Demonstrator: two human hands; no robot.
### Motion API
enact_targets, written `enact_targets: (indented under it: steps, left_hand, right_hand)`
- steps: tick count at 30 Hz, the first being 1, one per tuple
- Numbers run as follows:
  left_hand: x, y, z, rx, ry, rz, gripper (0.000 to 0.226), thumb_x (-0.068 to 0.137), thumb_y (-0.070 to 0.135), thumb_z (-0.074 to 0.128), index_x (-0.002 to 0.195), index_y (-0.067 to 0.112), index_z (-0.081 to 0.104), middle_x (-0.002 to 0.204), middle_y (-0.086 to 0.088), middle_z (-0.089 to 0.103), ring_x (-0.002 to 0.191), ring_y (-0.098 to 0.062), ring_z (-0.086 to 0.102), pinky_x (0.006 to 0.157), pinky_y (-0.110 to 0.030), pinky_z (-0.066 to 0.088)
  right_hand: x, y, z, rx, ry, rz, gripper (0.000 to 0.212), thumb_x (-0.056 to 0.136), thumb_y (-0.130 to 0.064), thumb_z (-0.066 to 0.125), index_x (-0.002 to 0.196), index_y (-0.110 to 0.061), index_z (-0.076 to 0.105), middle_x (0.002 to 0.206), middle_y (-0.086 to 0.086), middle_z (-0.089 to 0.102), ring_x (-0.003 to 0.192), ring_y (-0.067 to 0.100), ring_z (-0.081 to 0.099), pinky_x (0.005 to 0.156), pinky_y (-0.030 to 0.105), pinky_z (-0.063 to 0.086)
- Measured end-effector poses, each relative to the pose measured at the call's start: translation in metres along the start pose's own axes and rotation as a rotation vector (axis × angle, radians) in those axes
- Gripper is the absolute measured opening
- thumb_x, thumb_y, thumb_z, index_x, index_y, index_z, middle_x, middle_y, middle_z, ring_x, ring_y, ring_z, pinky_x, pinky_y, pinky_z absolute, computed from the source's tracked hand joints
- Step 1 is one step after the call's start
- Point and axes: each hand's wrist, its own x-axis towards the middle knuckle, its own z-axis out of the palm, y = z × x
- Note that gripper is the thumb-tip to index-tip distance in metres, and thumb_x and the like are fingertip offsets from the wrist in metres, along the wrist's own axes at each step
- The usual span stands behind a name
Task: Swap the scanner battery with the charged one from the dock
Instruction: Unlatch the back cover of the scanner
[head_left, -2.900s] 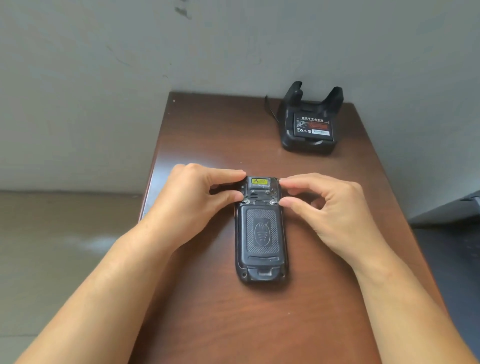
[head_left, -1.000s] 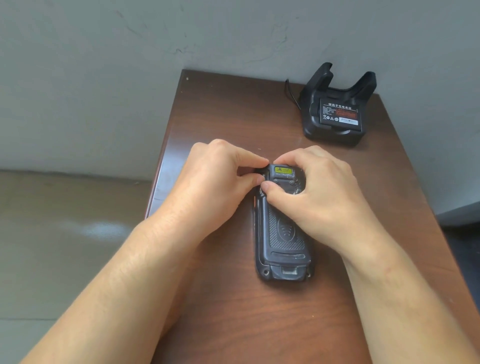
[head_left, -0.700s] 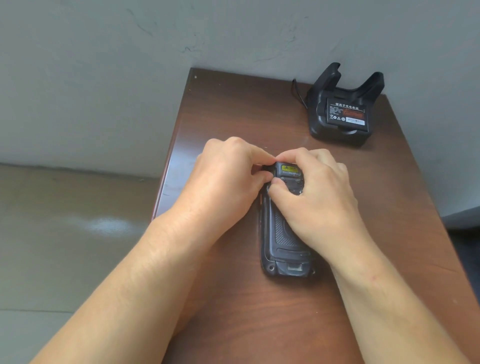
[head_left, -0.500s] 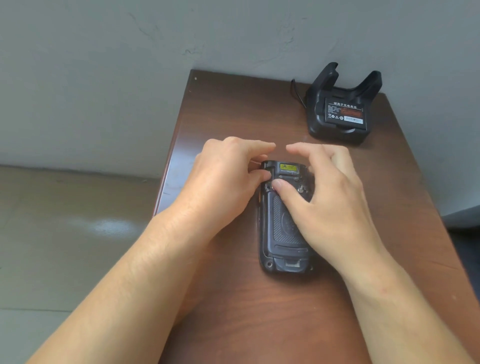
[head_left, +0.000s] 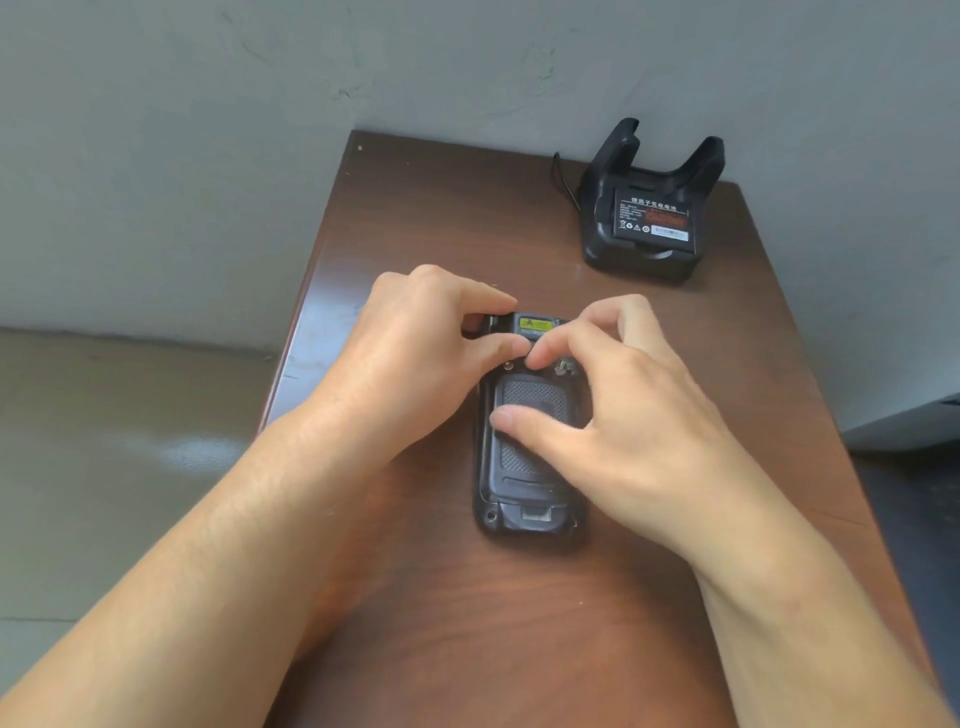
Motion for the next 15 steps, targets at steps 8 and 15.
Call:
enact_targets:
  steps: [8,15]
  left_hand:
    - [0.001,-0.004,0.007,0.028,0.055,0.029,0.035,0.080,0.044,0.077,0.112,0.030,0.076,0.097,0.006,0.077,0.095,-0.011,0.069,0.090,-0.033,0.054]
    - [0.004,-0.005,0.004,0.003,-0.005,0.021,0.033,0.083,0.043,0.075,0.113,0.029,0.074,0.099,0.007,0.076,0.098,-0.008,0.067,0.093,-0.030,0.051]
  right_hand:
    - [0.013,0.004,-0.001,0.094,-0.007,-0.023,0.028,0.080,-0.052,0.071,0.100,-0.035,0.063,0.114,-0.011,0.039,0.112,0.015,0.048,0.097,0.036,0.047]
    - [0.017,0.011,0.000,0.163,-0.017,-0.050,0.019,0.084,-0.041,0.072,0.101,-0.036,0.064,0.109,-0.018,0.042,0.113,0.013,0.048,0.098,0.034,0.046]
